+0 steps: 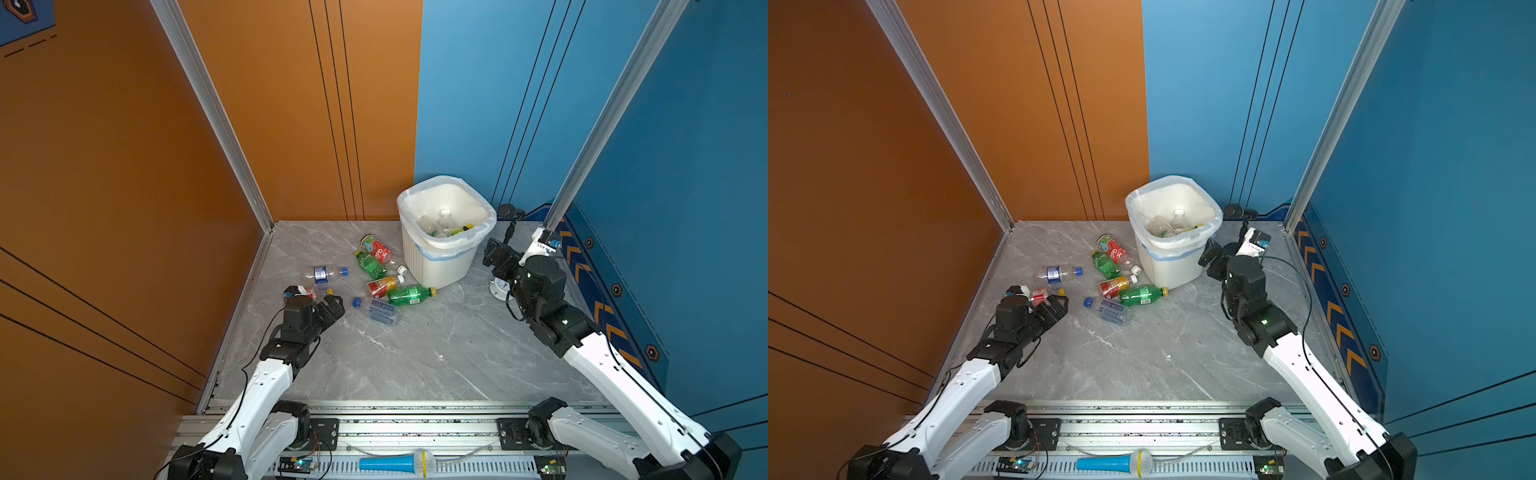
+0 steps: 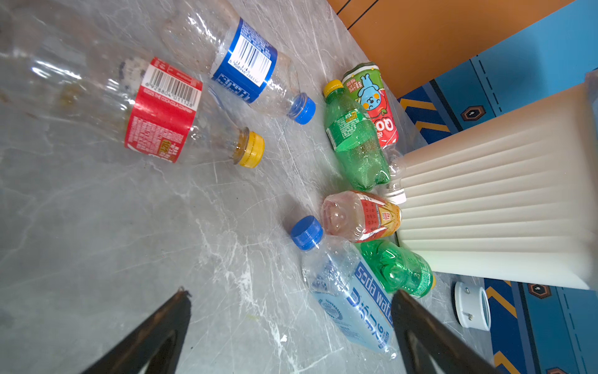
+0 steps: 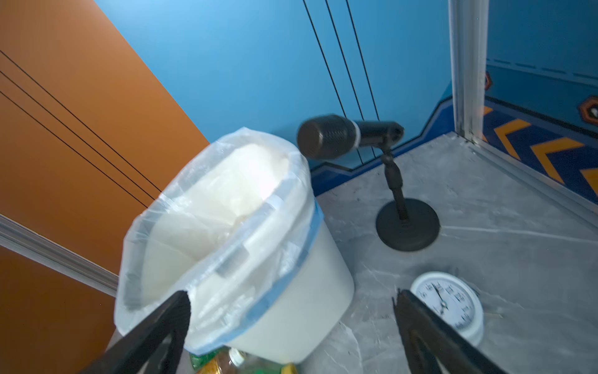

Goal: Put the plastic bottles in the bin
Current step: 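Withdraw the right gripper beside the bin while the left gripper reaches toward the bottles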

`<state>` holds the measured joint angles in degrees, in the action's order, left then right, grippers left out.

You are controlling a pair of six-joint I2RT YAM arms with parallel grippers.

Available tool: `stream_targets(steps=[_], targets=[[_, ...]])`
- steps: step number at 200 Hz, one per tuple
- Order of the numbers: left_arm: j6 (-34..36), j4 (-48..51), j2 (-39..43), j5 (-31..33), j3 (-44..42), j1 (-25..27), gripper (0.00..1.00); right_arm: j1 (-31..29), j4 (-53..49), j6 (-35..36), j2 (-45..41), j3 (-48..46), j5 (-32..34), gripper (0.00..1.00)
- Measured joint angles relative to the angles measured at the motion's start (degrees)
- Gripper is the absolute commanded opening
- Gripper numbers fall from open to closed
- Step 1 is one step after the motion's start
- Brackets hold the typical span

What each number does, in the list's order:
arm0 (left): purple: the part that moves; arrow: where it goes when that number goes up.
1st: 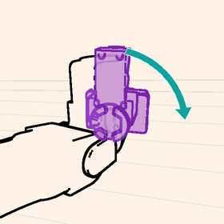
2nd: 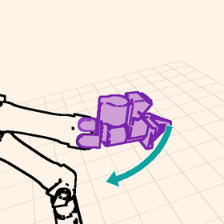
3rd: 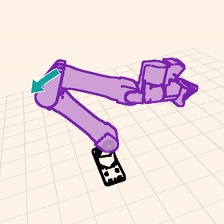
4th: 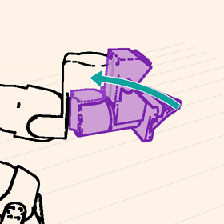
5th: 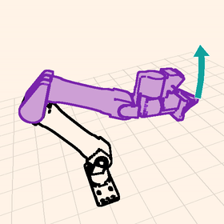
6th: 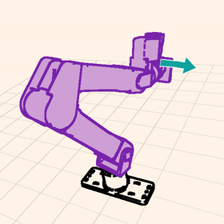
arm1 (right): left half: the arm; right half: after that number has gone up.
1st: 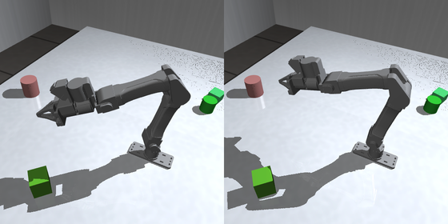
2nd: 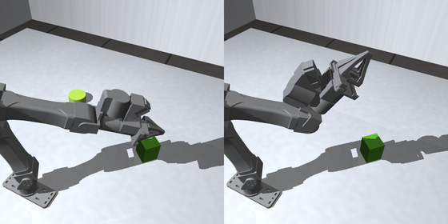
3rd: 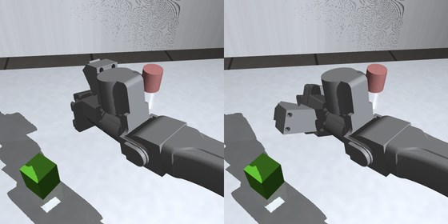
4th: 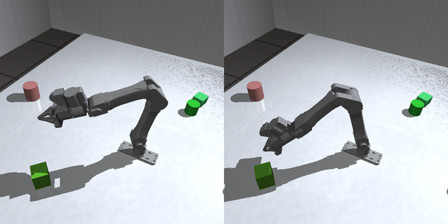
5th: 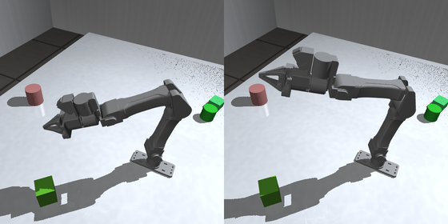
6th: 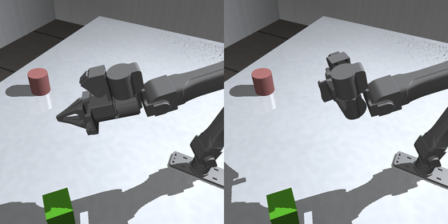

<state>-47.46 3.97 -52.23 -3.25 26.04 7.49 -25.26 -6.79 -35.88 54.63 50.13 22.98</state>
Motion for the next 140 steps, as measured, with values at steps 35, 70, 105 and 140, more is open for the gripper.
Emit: stream_targets(steps=[35,70,105,140], targets=[[1.2,4.2,-2.5,0.4,3.4,-0.5,0.98,1.7,-5.6,-2.6,-2.4,-5.0,-0.2,1.0],[5.8,13.8,-7.8,1.8,13.9,-2.6,0.98,2.4,-6.2,-3.2,-2.9,-5.0,-0.5,1.0],[6.1,16.9,-10.1,1.9,16.7,-7.0,0.98,3.9,-6.2,-3.1,-2.9,-5.0,-2.3,1.0],[2.7,15.9,-14.0,0.4,16.7,-12.3,0.98,6.0,-6.1,-2.7,-2.9,-5.0,-4.9,1.0]])
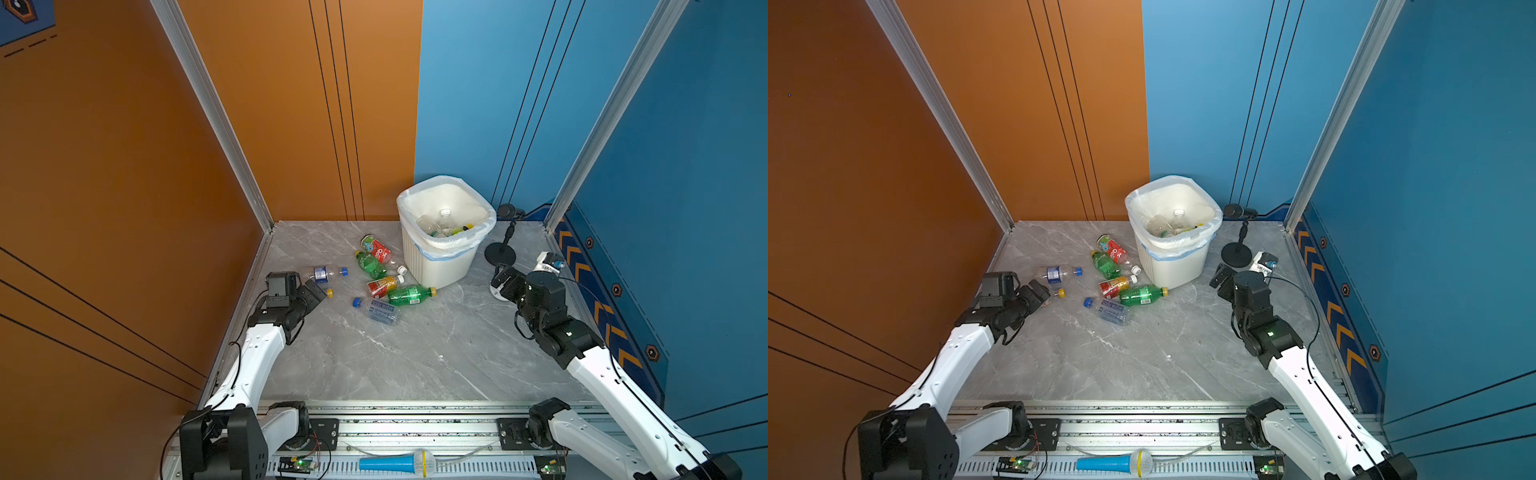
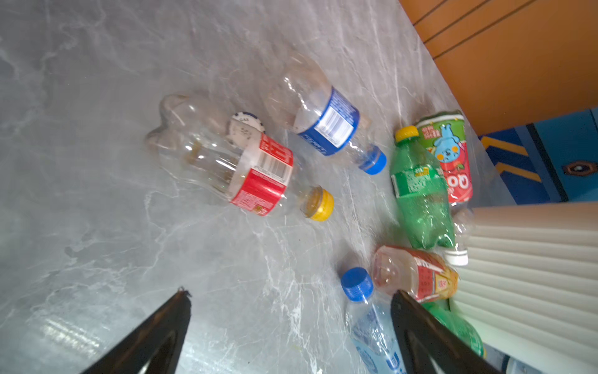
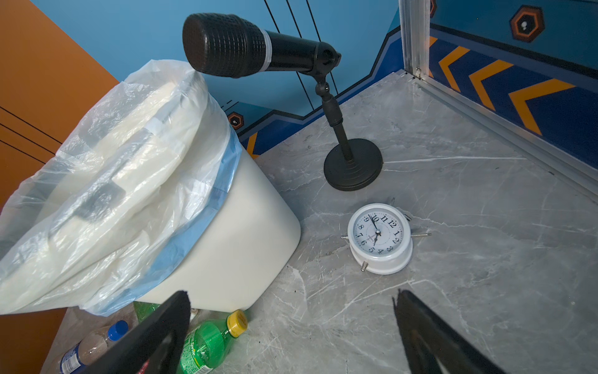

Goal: Put the plastic bottles in the bin
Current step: 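Grasp the clear red-labelled yellow-capped bottle with the left gripper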

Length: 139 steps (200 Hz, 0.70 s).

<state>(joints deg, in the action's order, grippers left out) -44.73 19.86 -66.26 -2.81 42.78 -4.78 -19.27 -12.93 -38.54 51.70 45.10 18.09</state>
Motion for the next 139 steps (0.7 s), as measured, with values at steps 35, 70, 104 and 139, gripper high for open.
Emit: stream_targets(steps=[35,70,104,139], targets=[[-5.1,-3.8,-6.3,-0.4,0.1,-1.6,1.0,2.7,0.0,0.8,-0.8,-0.2,-2.9,1.0],[-10.4,-8.7,-10.3,0.0,0.1,-2.0,1.0,4.7,0.0,1.2,-2.3,-1.3,-5.0,1.0],[-13.9,-12.3,-11.5,1.7,0.1,-2.0,0.99,6.5,0.0,1.5,-2.7,-1.9,-6.5,1.0],[-15.9,-13.8,-13.4,3.3,0.5,-2.3,0.96,7.8,0.0,1.6,-2.7,-1.9,-7.9,1.0]])
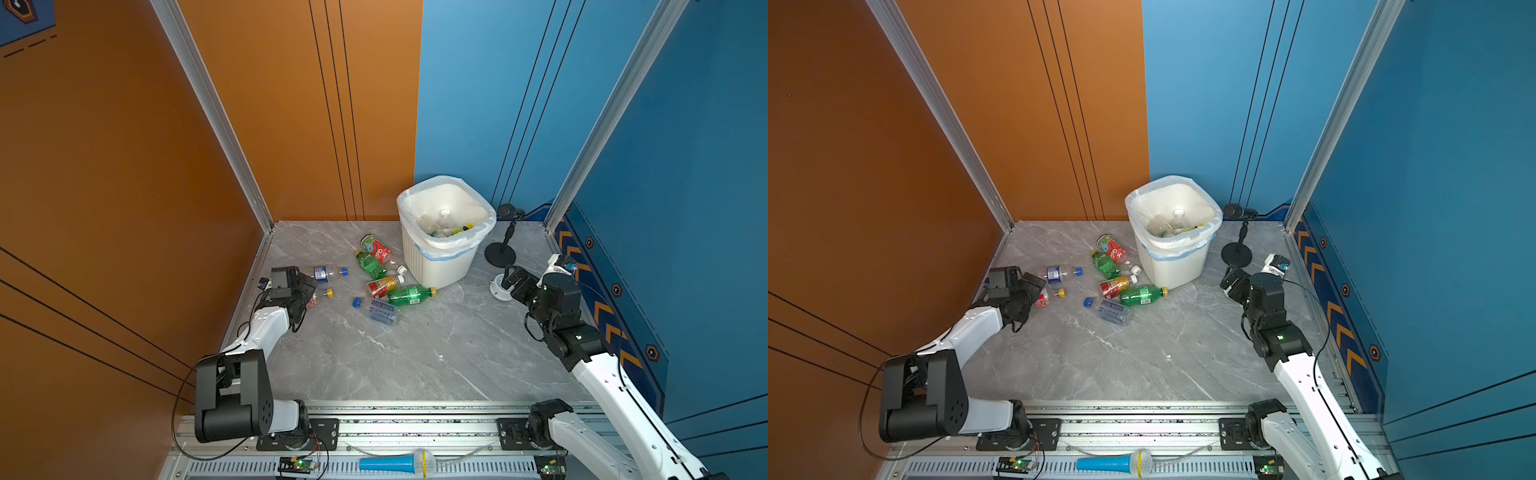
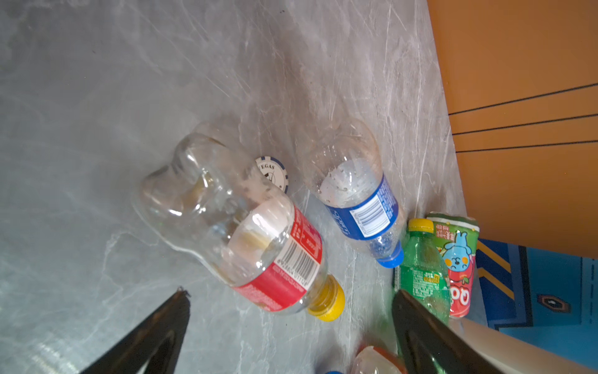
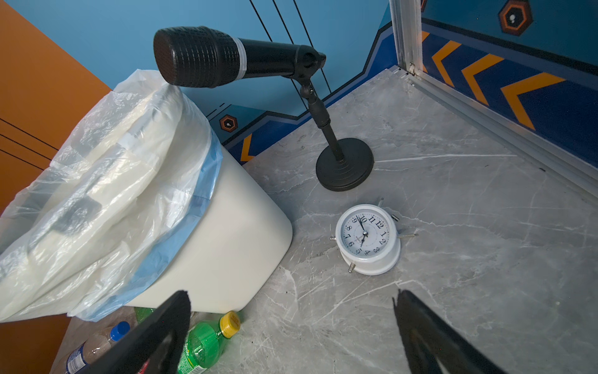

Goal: Put the plastic bottles in the bin
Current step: 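Grasp the clear red-labelled yellow-capped bottle with the left gripper, then lift the red-labelled bottle with the left gripper and drop it into the bin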

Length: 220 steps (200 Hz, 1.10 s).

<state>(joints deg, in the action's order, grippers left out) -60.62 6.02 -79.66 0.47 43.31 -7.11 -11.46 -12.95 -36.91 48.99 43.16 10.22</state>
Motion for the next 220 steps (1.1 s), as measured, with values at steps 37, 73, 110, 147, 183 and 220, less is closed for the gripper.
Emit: stream_targets(steps=[37,73,110,147,183,220], targets=[[-1.3,-1.7,-3.9,0.3,0.6,-0.3,0.94,0.9,0.0,0.0,0.0,0.0,-0.3,1.0],[-2.5,-2.7,-7.6,0.2,0.8,-0.9,0.96,1.5,0.0,0.0,0.0,0.0,-1.1,1.0],[-3.1,-3.7,-10.5,0.2,1.4,-1.1,0.97,2.0,0.0,0.0,0.6,0.0,-1.2,1.0],[-3.6,-5.8,-12.4,0.0,2.1,-1.5,0.97,2.3,0.1,0.0,1.3,0.0,-1.3,1.0],[-4.1,-8.4,-13.6,-0.9,2.3,-1.8,0.9,2.5,0.1,0.0,2.0,0.0,-1.5,1.0],[-4.7,-10.6,-14.2,-2.6,1.4,-1.9,0.72,2.5,0.1,0.0,2.5,0.0,-1.5,1.0]])
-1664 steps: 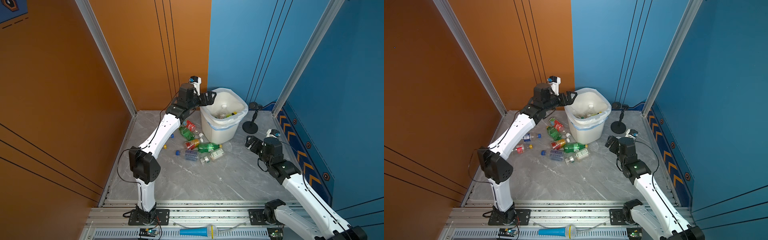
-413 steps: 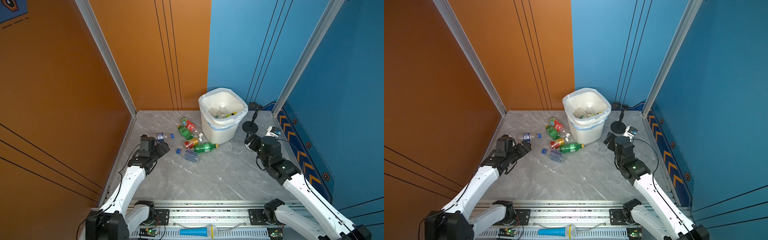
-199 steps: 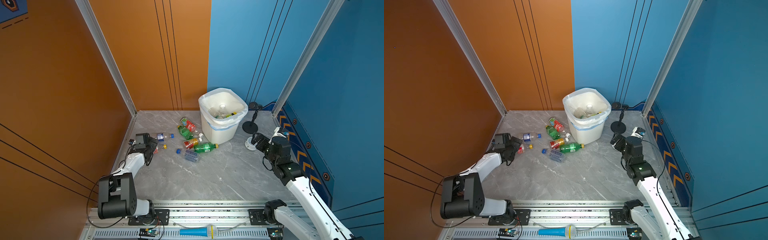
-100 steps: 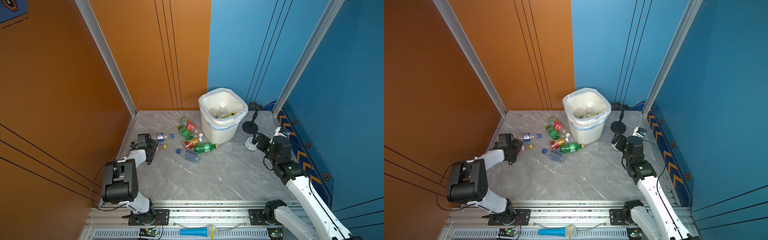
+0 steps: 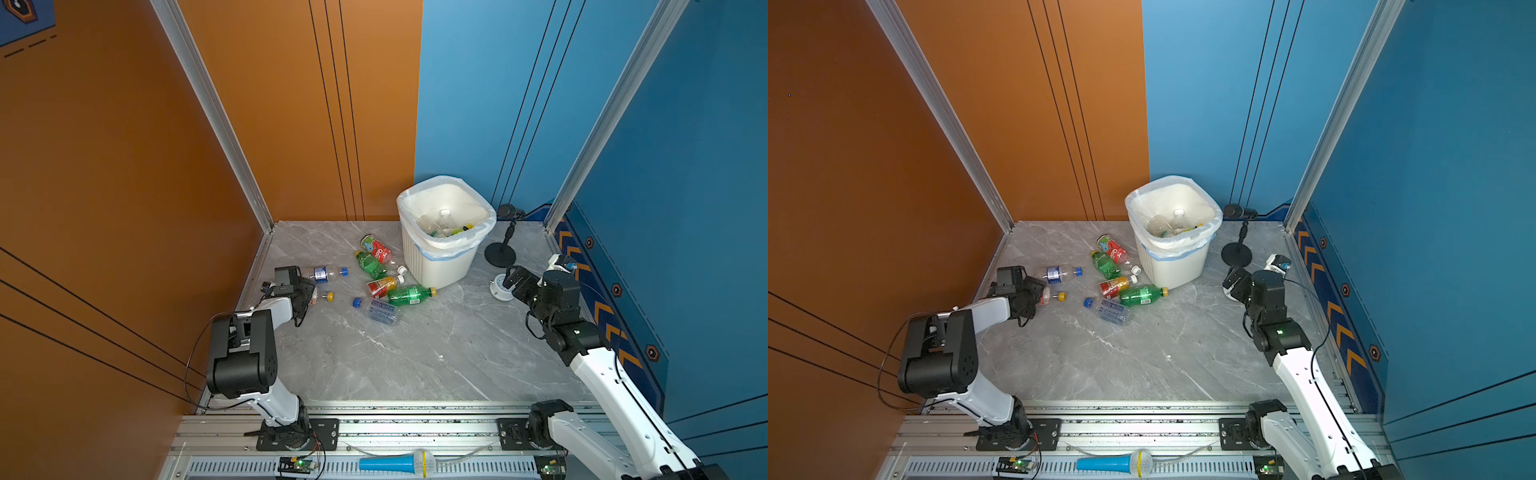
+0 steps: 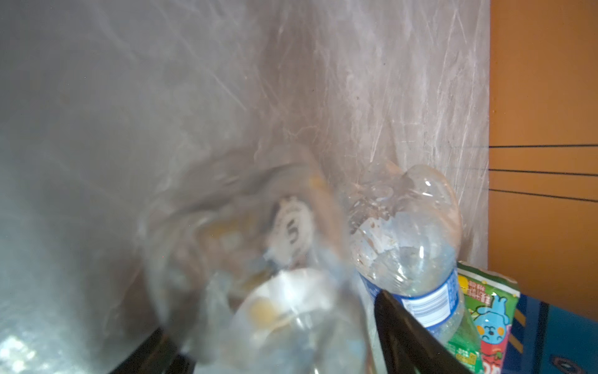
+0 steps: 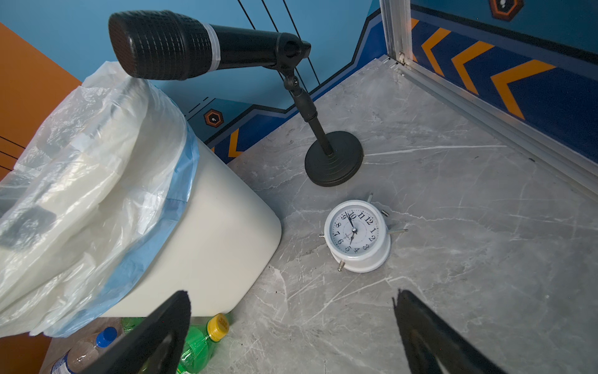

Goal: Put the plastic bottles in the bin
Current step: 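Lift the red-labelled bottle with the left gripper and drop it into the bin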

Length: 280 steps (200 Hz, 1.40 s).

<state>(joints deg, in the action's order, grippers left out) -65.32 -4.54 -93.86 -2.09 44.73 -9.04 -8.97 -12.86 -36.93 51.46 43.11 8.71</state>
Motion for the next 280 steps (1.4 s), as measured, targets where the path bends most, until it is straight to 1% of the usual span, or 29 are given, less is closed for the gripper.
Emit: stream_targets(steps=[54,88,114,141,154,174,188,207,224,242,264,280], targets=[[-0.3,-2.8,0.5,-2.2,-2.1,-0.5,0.67,0.0,0.5,0.0,0.4,0.0,0.0,1.0],[-0.4,-2.1,3.8,-4.0,-4.7,-0.6,0.64,0.0,0.9,-0.2,0.4,0.0,0.0,1.0],[-0.5,0.0,9.5,-5.3,-5.9,-0.5,0.63,0.0,1.0,-0.2,0.4,0.0,0.0,0.99],[-0.3,2.7,19.6,-5.4,-6.1,0.7,0.63,0.0,1.0,-0.5,0.4,0.0,0.0,1.0],[0.0,3.7,25.2,-3.9,-6.1,2.9,0.63,0.0,1.0,-0.5,0.3,0.0,0.0,1.0],[2.6,5.1,32.2,-0.6,-5.0,9.2,0.63,0.0,1.1,-0.6,0.1,0.0,-0.2,1.0],[5.2,6.5,34.2,1.9,-2.2,13.8,0.62,0.0,1.1,-0.7,0.1,0.0,-0.5,1.0],[9.0,6.5,34.5,4.7,2.8,19.5,0.61,0.0,1.0,-0.9,-0.1,0.0,-1.1,1.0],[12.5,5.2,33.2,6.1,7.6,23.3,0.6,0.0,1.0,-0.9,-0.9,0.0,-1.2,1.0],[16.6,3.9,29.5,6.8,14.7,27.1,0.6,0.0,0.9,-0.9,-2.3,-0.1,-1.2,1.0],[22.4,1.9,22.0,6.6,25.5,31.5,0.6,0.0,0.8,-1.1,-4.0,-0.8,-1.2,1.0],[25.6,0.9,16.5,5.7,32.9,33.7,0.6,0.0,0.7,-1.5,-4.6,-1.0,-1.2,1.0]])
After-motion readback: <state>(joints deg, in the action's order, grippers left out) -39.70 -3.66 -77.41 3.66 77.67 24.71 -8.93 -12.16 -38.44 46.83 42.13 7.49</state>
